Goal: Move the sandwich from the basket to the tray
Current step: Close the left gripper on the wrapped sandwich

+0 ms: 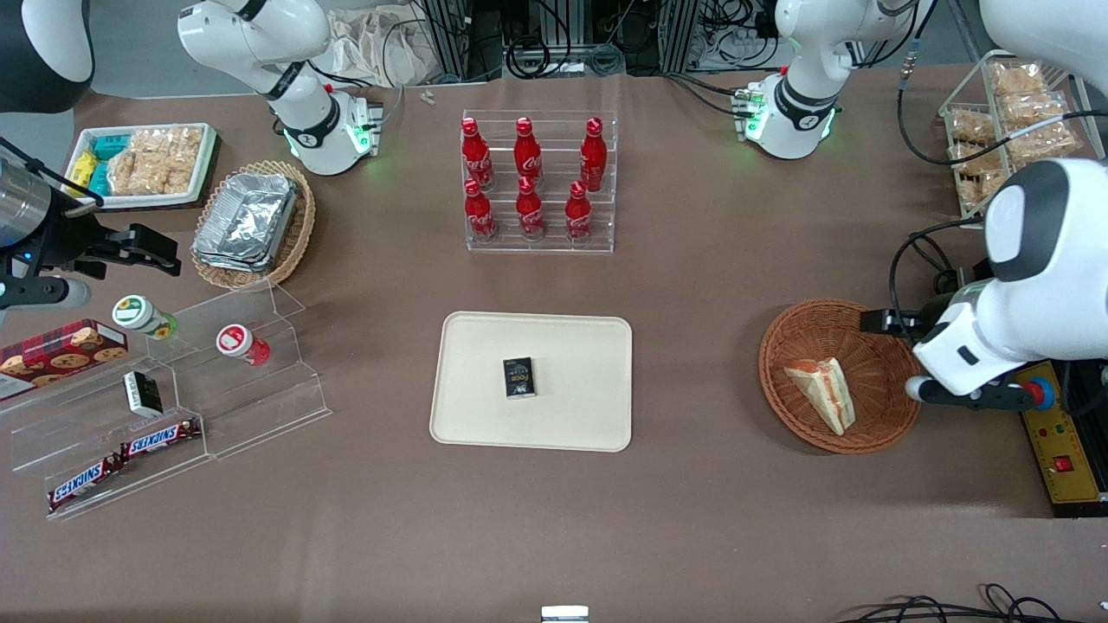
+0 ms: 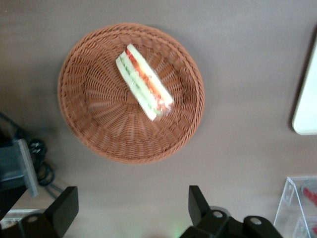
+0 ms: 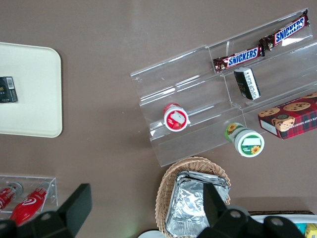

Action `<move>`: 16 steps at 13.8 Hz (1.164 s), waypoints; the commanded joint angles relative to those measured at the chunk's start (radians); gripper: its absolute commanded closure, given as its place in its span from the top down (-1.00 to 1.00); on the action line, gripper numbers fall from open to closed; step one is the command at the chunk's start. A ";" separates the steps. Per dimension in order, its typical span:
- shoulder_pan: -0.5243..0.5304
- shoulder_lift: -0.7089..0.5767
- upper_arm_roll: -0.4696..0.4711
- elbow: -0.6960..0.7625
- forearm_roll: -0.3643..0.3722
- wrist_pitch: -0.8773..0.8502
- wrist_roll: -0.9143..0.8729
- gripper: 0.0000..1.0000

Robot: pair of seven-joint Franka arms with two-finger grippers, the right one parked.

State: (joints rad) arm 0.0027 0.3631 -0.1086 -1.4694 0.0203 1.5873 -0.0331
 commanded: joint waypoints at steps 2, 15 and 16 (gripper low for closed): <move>0.003 -0.053 0.000 -0.244 -0.046 0.242 -0.115 0.98; 0.034 0.057 0.001 -0.457 -0.062 0.717 -0.462 0.96; 0.034 0.069 0.001 -0.457 -0.060 0.718 -0.481 0.88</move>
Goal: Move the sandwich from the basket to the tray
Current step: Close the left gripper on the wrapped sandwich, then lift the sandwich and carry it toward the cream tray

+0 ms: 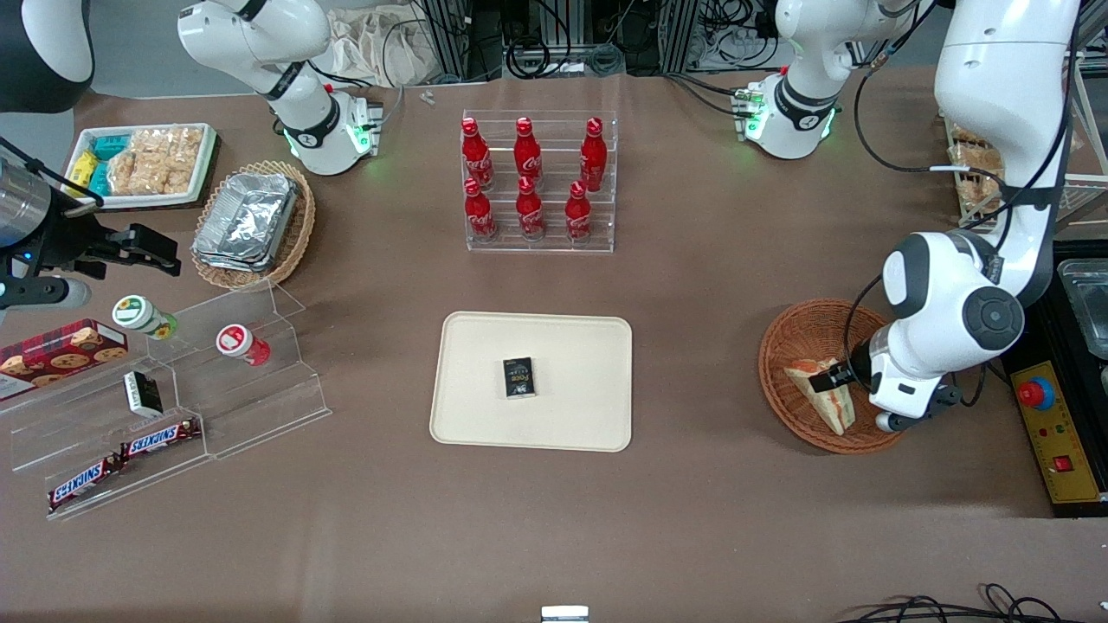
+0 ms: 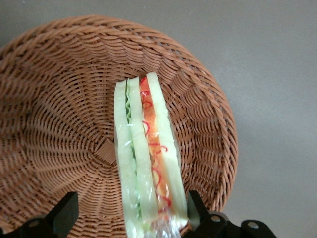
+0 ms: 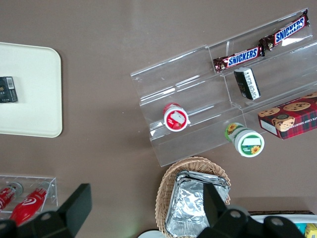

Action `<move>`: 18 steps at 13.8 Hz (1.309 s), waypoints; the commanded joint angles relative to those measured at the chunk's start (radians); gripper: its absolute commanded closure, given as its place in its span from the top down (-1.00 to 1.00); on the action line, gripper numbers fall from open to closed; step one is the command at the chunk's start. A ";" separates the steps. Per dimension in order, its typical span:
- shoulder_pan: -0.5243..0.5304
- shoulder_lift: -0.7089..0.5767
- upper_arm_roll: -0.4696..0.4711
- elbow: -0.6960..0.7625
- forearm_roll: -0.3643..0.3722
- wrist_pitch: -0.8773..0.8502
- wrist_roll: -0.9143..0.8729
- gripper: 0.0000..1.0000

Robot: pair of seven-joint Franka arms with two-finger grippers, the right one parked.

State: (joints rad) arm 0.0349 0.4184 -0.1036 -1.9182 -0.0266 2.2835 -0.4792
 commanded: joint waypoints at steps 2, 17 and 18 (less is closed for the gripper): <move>0.002 0.037 -0.004 -0.007 -0.012 0.045 -0.058 0.82; -0.009 -0.262 -0.105 0.152 -0.013 -0.479 -0.038 -1.00; -0.010 -0.267 -0.135 0.177 -0.013 -0.499 -0.038 -1.00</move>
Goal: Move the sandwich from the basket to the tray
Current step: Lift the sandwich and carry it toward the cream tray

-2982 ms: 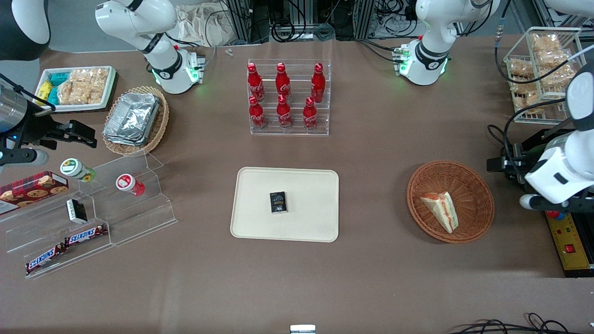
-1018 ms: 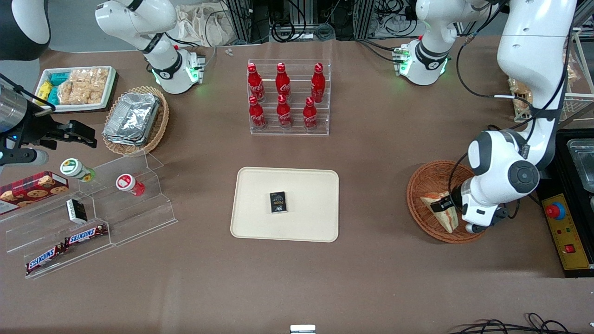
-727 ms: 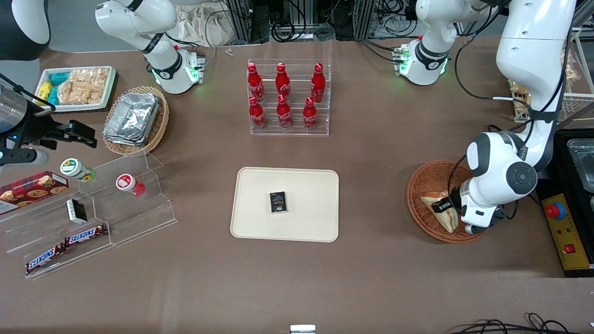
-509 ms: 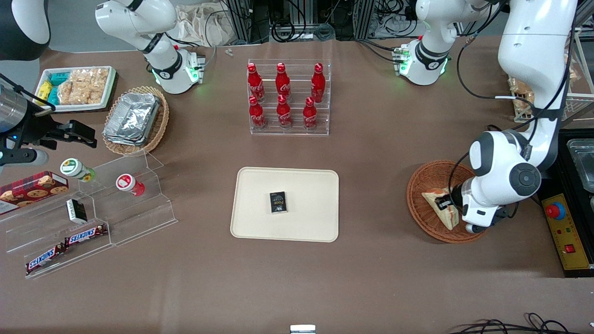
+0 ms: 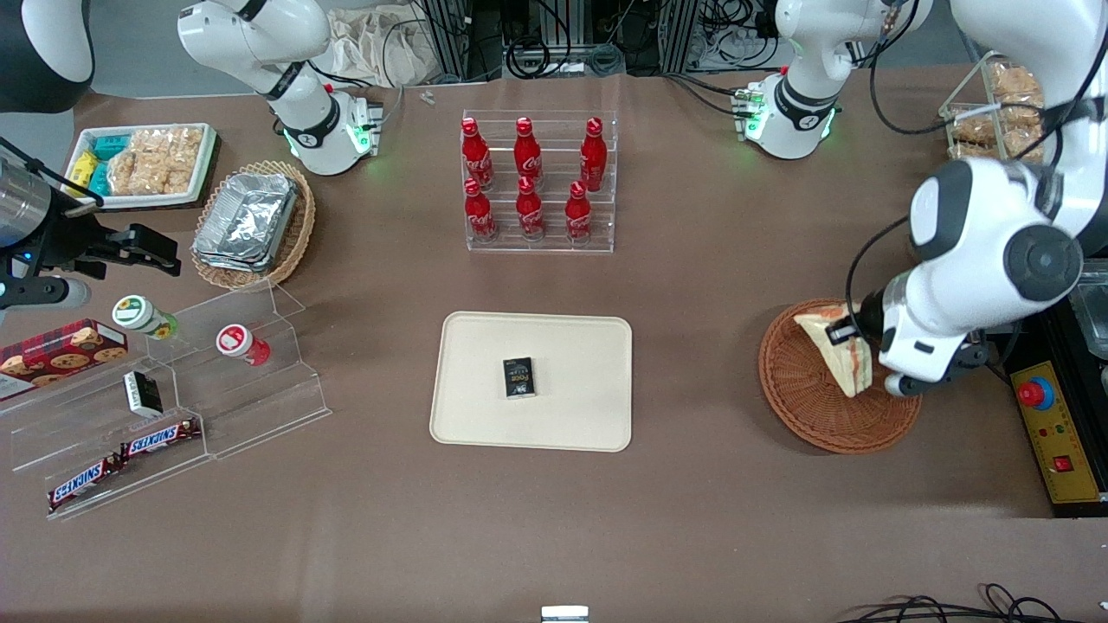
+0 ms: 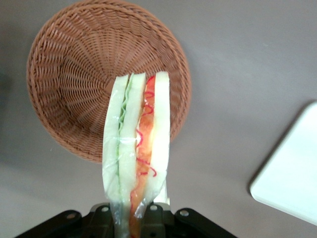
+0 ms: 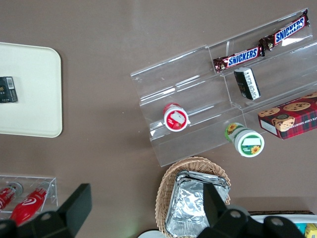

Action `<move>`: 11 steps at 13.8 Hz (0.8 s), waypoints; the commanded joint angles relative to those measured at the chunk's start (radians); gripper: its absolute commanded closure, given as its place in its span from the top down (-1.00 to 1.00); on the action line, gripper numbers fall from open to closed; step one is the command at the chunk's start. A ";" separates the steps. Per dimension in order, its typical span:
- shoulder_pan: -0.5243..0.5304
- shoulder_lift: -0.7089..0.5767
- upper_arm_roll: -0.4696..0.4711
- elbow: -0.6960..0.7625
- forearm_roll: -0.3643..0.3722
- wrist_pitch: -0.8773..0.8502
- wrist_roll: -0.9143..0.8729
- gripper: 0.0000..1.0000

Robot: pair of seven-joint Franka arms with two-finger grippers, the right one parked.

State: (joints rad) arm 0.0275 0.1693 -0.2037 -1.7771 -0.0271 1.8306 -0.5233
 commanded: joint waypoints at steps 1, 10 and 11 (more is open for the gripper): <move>-0.003 -0.016 -0.072 0.060 -0.013 -0.057 0.008 -1.00; -0.220 0.232 -0.235 0.097 0.128 0.284 0.005 -1.00; -0.245 0.275 -0.233 0.108 0.153 0.335 -0.003 -1.00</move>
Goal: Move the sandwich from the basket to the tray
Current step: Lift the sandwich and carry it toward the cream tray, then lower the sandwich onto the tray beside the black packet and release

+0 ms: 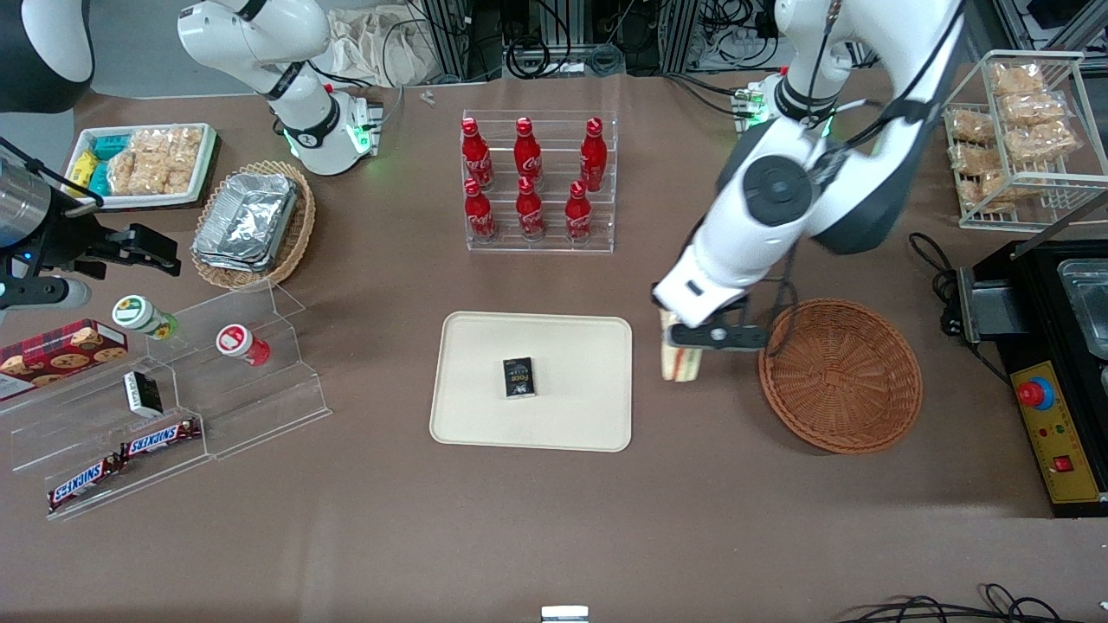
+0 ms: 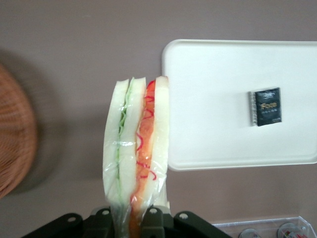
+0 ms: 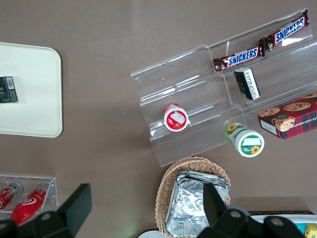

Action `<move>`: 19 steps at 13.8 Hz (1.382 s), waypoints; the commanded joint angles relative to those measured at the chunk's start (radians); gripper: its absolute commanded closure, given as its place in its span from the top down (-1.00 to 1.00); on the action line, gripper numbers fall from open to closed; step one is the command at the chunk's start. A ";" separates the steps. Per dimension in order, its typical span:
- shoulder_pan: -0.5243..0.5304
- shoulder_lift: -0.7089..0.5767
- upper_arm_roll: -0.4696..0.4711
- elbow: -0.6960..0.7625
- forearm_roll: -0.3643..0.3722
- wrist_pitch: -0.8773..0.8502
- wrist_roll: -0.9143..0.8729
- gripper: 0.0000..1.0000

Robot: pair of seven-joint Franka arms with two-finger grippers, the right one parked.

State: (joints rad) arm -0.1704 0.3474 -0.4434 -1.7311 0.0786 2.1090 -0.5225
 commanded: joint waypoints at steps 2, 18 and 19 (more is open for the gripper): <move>-0.069 0.180 0.005 0.094 0.092 0.118 -0.014 -1.00; -0.070 0.326 0.006 0.099 0.109 0.171 -0.049 0.98; -0.070 0.317 0.006 0.100 0.110 0.155 -0.077 0.98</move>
State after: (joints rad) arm -0.2382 0.6752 -0.4369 -1.6501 0.1681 2.3055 -0.5446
